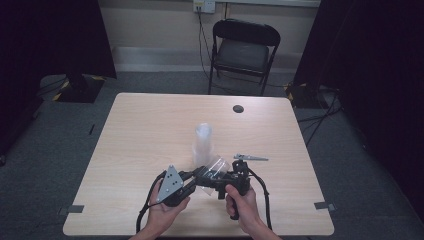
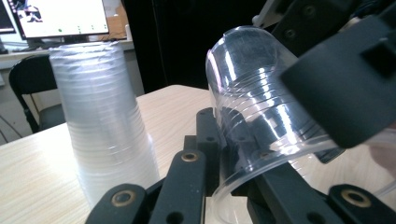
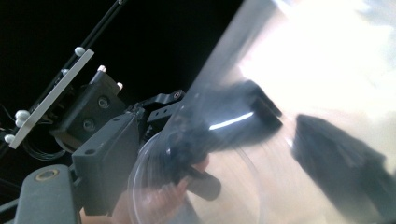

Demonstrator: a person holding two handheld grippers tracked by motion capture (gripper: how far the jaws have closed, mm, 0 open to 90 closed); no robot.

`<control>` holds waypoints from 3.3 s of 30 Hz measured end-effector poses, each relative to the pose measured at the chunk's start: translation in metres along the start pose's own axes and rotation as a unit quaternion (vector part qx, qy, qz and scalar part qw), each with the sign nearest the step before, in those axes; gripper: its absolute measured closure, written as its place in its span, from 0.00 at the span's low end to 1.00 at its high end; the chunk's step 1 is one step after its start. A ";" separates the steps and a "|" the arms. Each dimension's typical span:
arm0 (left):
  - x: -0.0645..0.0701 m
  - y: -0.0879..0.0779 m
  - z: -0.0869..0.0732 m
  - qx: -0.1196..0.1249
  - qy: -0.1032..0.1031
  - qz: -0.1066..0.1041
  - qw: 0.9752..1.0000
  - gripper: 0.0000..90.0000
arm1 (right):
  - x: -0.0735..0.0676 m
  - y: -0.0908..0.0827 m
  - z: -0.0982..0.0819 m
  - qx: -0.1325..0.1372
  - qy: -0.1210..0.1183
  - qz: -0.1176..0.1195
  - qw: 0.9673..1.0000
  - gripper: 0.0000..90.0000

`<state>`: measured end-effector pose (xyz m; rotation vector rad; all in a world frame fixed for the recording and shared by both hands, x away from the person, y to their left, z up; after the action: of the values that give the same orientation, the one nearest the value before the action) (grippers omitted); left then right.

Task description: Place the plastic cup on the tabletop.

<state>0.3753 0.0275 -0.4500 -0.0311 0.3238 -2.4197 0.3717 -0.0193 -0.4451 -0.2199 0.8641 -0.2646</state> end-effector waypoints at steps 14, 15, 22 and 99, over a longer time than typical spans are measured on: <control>-0.010 -0.004 -0.004 -0.013 -0.029 0.005 0.999 0.98 | 0.000 -0.003 -0.001 -0.006 -0.010 0.005 1.000 0.14; -0.012 -0.005 -0.004 -0.012 -0.030 0.009 0.999 0.98 | 0.000 -0.003 -0.001 -0.006 -0.011 0.004 1.000 0.14; -0.025 -0.009 -0.005 -0.010 -0.054 0.019 0.998 0.98 | 0.003 -0.005 -0.001 -0.006 -0.017 -0.008 1.000 0.15; 0.005 -0.012 -0.052 -0.332 -0.121 -0.194 0.915 1.00 | 0.016 -0.015 -0.048 -0.156 -0.394 -0.201 0.883 0.15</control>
<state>0.3583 0.0450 -0.4979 -0.7539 1.0923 -2.5245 0.3421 -0.0421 -0.4825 -0.7571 0.0291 -0.3817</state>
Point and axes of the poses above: each handheld gripper's, and its own axes: y roughly forward along the jaws, z roughly out of its top, x roughly to its right, the point moved 10 cm from there along y, roughly forward along the jaws, and after that the axes turned 8 degrees about -x, right-handed, at the moved point
